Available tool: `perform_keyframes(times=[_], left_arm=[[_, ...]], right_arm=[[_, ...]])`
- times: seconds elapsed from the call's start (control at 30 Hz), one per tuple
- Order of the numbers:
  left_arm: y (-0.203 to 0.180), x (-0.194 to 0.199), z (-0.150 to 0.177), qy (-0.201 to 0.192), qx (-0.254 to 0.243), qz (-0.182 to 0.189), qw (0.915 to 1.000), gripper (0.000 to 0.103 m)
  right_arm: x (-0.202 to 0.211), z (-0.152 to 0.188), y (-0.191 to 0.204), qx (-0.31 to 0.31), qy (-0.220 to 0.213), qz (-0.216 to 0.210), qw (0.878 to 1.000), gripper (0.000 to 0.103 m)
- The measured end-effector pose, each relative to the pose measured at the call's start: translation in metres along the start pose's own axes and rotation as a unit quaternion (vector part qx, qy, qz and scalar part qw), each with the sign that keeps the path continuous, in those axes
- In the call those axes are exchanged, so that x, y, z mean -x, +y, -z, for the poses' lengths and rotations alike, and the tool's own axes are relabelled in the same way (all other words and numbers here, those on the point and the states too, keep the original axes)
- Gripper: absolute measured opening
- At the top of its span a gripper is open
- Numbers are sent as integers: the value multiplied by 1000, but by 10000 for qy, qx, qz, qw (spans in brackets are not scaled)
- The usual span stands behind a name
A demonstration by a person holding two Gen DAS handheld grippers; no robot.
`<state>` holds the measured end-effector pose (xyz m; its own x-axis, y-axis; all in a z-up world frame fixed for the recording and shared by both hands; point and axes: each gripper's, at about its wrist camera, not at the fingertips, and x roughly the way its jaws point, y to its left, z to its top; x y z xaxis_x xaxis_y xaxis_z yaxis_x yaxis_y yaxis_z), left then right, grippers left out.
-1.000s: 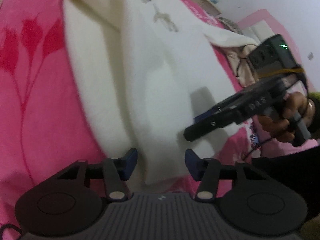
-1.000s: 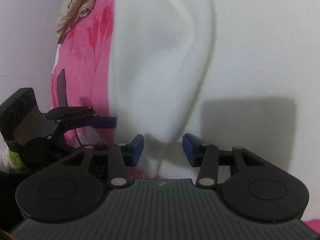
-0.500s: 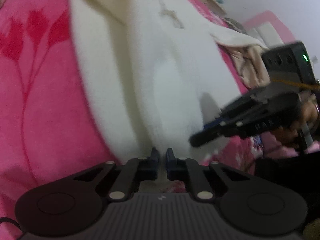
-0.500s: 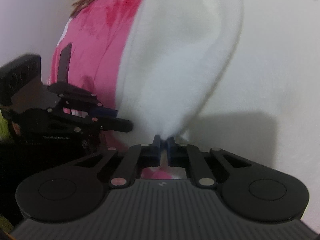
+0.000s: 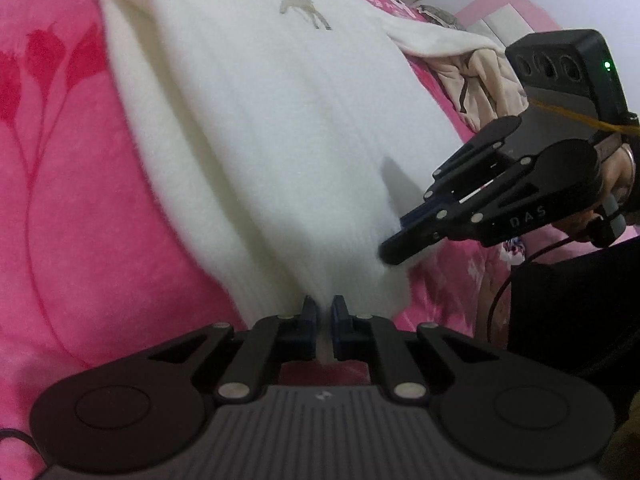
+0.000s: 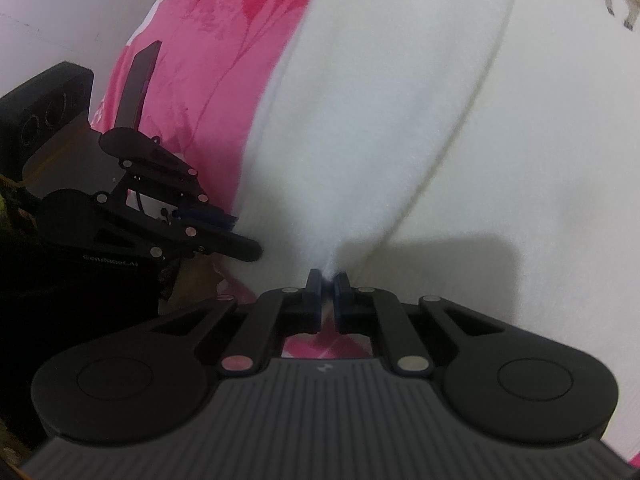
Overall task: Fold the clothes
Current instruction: 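Open both tools and withdraw them from the folded sweater side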
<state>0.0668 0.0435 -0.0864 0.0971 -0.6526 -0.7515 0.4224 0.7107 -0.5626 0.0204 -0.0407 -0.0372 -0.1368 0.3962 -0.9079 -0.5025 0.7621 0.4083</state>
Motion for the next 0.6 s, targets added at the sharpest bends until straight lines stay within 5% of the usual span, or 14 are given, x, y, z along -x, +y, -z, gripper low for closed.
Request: perform_keyframes(times=[0.13, 0.33, 0.5, 0.6], left_arm=[[-3, -4, 3, 128, -124, -28, 9998, 8], [6, 14, 5, 296, -77, 188, 9994, 33], [35, 54, -12, -488, 409, -185, 9978, 36], [50, 57, -27, -905, 948, -2, 9914, 36]], right_arm=[[-8, 0, 0, 57, 135, 128, 9998, 9], [7, -7, -12, -138, 537, 91, 9984, 26], [60, -36, -18, -24, -280, 157, 9995, 26], [73, -68, -13, -21, -885, 187, 9959, 26]])
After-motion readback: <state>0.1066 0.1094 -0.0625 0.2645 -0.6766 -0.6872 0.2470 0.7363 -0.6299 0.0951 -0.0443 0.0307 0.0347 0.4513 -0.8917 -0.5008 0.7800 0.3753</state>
